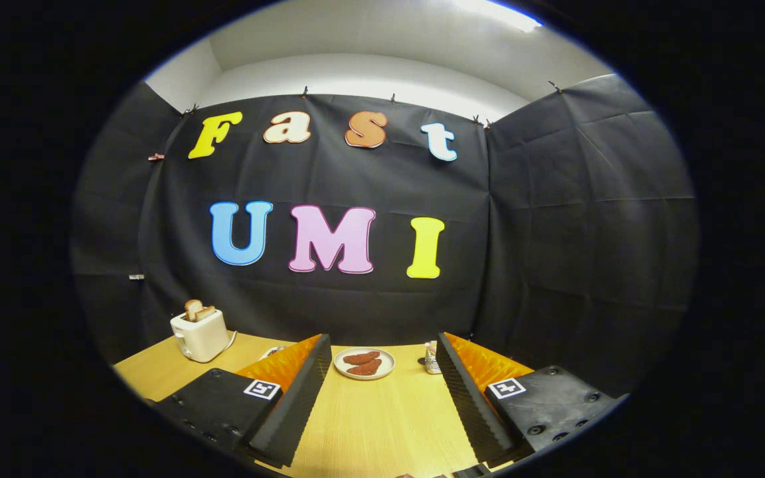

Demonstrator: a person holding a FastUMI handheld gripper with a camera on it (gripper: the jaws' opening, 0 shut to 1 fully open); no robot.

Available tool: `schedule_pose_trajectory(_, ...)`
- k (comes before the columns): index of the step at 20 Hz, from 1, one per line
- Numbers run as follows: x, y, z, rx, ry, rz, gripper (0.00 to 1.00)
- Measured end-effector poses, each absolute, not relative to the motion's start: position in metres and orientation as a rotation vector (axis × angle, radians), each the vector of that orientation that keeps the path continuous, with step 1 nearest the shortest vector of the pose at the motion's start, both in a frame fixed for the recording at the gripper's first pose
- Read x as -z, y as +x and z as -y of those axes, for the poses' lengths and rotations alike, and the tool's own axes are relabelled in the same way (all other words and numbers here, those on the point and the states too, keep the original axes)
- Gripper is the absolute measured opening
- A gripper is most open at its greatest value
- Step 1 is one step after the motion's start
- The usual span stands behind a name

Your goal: Take the bottle from table, then pour the juice into the cup, finally place the bottle on the coaster

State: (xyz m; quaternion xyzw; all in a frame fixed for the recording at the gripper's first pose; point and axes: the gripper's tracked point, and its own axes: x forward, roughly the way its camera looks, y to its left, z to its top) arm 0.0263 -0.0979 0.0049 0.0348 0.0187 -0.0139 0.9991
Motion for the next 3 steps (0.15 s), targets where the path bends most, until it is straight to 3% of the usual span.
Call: schedule_pose_trajectory(3,-0.0141,0.0156,0.1006,0.048,0.098,-0.03,0.97)
